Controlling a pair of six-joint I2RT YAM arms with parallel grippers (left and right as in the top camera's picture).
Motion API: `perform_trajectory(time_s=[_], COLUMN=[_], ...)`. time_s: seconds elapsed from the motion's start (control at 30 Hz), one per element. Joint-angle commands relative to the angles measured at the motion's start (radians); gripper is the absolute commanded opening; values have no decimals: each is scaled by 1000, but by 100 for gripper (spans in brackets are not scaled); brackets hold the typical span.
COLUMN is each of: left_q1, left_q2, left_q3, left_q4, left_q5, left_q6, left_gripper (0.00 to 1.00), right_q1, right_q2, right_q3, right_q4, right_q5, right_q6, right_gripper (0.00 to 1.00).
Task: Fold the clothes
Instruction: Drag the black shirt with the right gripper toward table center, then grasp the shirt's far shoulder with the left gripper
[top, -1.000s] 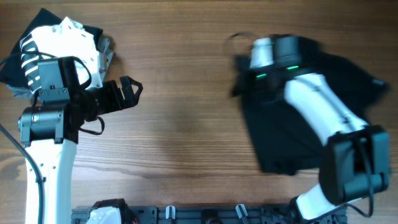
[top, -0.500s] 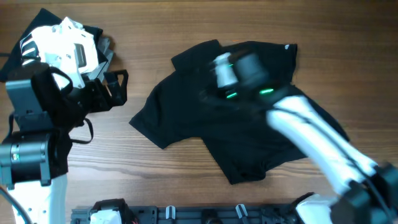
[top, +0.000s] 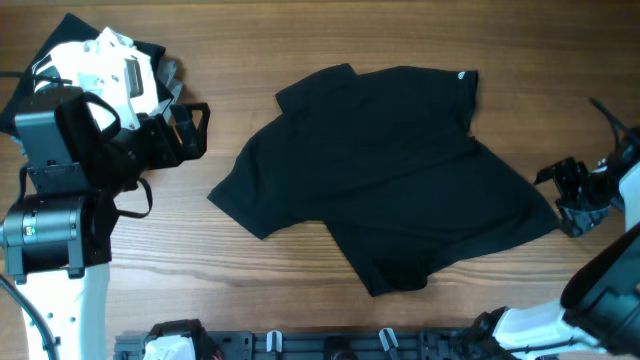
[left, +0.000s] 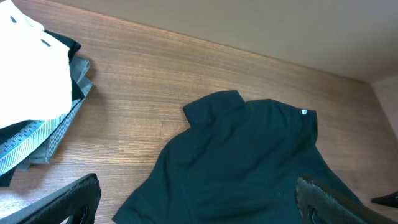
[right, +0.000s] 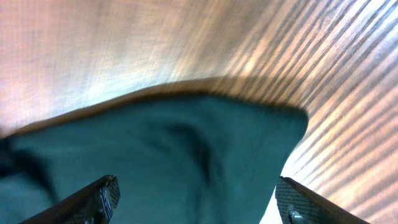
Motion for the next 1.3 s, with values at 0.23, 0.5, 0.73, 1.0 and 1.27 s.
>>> perform_trajectory(time_s=[0.23, 0.5, 0.73, 1.0, 1.27], left_q1=[-5, -5, -21, -224, -456], left_q2=[1, 1, 50, 317, 735], left_q3=[10, 10, 10, 10, 10], left_q4=[-5, -5, -4, 115, 407], left_q5=[17, 17, 73, 68, 49], left_q6=[4, 4, 5, 8, 195], left_gripper=[100, 100, 100, 86, 59], right_q1=[0, -44, -196, -177, -94], right_q2=[176, 185, 98, 39, -106], right_q3=[-8, 46, 472, 555, 555], right_q4=[67, 110, 35, -2, -101], right_q5=[62, 62, 49, -192, -390], right_q6=[78, 113, -6, -8, -167], right_gripper=[58, 4, 13, 69, 65])
